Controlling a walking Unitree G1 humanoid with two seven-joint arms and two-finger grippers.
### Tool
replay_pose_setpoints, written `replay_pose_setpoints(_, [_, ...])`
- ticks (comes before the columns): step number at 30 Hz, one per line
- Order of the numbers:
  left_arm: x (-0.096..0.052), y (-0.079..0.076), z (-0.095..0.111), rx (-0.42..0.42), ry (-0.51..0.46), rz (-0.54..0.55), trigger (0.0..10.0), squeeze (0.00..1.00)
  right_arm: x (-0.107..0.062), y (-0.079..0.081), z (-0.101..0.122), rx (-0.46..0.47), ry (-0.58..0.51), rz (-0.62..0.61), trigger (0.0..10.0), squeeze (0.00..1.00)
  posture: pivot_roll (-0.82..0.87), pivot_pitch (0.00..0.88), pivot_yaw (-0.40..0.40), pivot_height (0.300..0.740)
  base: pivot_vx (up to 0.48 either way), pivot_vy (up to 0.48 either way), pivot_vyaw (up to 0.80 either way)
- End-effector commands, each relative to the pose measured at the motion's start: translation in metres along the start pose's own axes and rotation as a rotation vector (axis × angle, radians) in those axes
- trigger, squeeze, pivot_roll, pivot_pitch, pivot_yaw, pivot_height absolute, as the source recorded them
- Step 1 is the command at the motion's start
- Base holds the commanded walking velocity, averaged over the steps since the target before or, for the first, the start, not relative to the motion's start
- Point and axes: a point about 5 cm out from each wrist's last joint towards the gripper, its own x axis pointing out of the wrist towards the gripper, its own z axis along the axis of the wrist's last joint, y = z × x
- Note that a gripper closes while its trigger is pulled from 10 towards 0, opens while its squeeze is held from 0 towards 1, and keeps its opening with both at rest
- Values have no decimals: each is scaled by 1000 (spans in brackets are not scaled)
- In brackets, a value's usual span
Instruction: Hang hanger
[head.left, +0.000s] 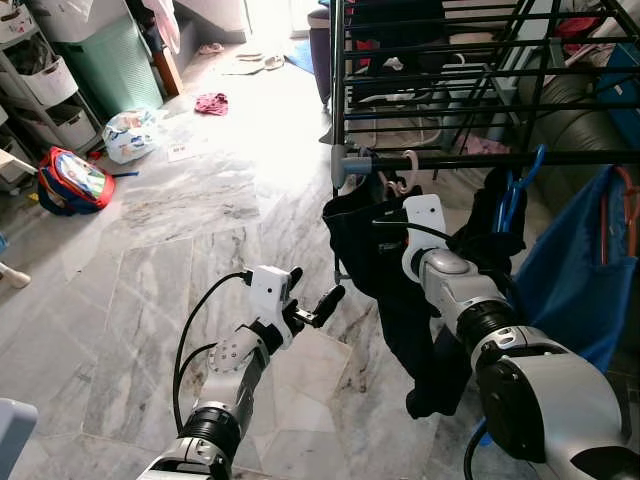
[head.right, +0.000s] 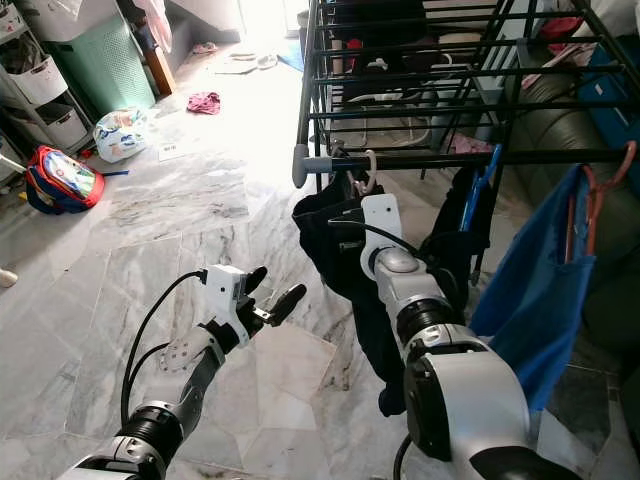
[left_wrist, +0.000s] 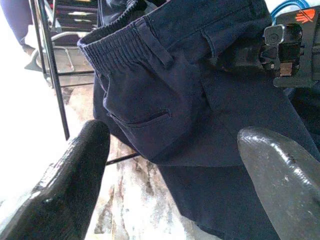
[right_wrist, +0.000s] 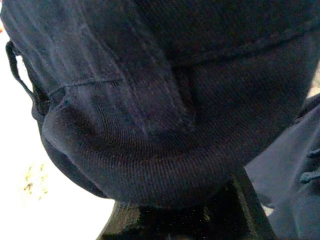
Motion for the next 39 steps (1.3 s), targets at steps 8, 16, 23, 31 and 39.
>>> replay_pose_setpoints(8, [-2,1,-1,0,7,8,10000,0,0,3,-4,20,4,5,10000,1000,-27,135,66,740,0,0,0])
replay_pose_setpoints(16, [-2,2,-2,0,8,10,10000,0,-2,-7,5,72,-98,-19,10000,1000,-36,136,71,740,0,0,0])
replay_pose_setpoints(23, [-1,2,0,4,10,6,10000,0,-4,-13,13,106,-169,-27,10000,1000,-35,132,74,740,0,0,0])
replay_pose_setpoints(31, [-4,8,0,14,16,17,10000,0,-10,-11,12,138,-243,-12,10000,1000,-38,134,82,740,0,0,0])
replay_pose_setpoints(39, [-4,8,0,18,22,14,10000,0,-17,-3,5,114,-293,9,10000,1000,-51,135,94,740,0,0,0])
